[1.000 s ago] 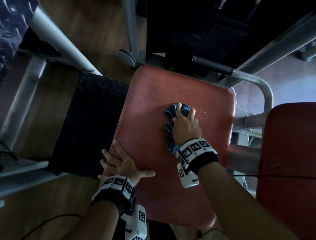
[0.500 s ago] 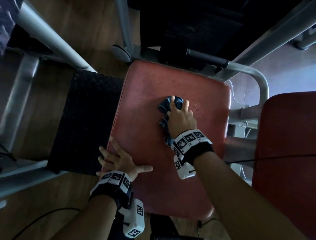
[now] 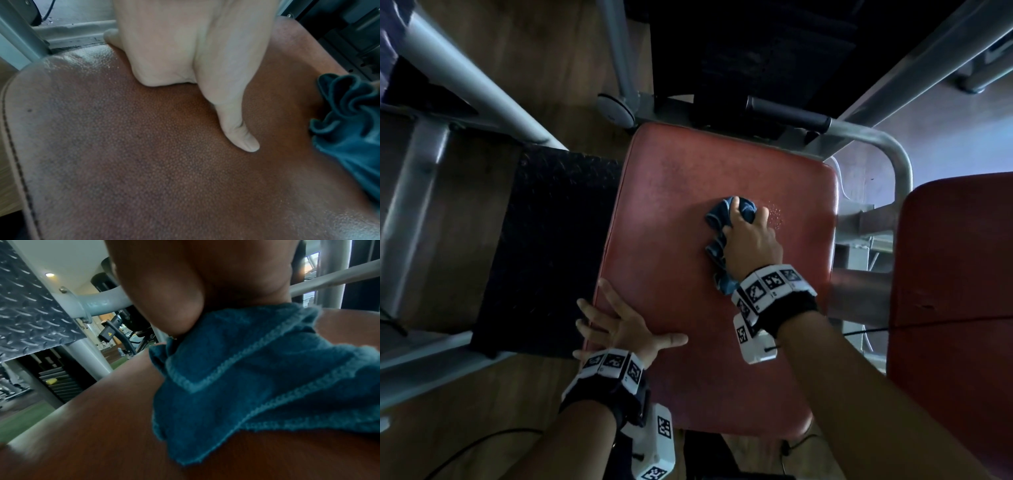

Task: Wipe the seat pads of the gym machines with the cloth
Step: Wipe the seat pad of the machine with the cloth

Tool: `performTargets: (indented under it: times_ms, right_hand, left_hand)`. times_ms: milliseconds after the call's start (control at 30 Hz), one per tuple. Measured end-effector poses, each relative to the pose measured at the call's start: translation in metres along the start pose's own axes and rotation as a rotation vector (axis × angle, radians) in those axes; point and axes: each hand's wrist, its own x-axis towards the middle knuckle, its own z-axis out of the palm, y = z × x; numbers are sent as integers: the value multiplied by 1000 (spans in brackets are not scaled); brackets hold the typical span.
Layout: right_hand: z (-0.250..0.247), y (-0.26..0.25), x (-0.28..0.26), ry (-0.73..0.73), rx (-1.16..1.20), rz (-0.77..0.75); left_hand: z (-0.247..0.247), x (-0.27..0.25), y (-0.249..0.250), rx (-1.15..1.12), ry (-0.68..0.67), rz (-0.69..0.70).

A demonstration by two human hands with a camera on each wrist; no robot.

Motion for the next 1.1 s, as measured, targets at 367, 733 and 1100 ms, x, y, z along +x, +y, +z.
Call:
performTargets:
  times_ms: [367,733,1100]
  right_hand:
    - [-6,4,6,4,20,24]
    - [-3,32,8,66,-3,-15]
    - [22,96,27,326,144,118]
  left_hand:
    - [-2,-3,6,69,-2,-27]
    - [-3,-3,4,34,-19,-6]
    - [-2,2,1,-13,-29,-24]
